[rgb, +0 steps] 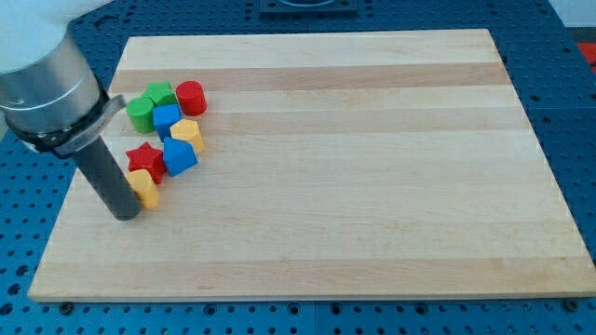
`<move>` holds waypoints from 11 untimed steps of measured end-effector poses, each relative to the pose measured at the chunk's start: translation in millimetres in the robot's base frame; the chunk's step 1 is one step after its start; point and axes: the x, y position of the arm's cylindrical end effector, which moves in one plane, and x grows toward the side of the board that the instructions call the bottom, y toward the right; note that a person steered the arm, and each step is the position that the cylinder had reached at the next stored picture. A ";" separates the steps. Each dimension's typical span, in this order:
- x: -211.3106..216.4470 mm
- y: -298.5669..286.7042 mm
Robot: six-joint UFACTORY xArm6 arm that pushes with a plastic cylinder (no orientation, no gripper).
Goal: Nudge yellow heart a bit up
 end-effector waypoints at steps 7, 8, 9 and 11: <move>33.0 50.2; -7.8 64.7; -22.9 67.0; -22.9 77.5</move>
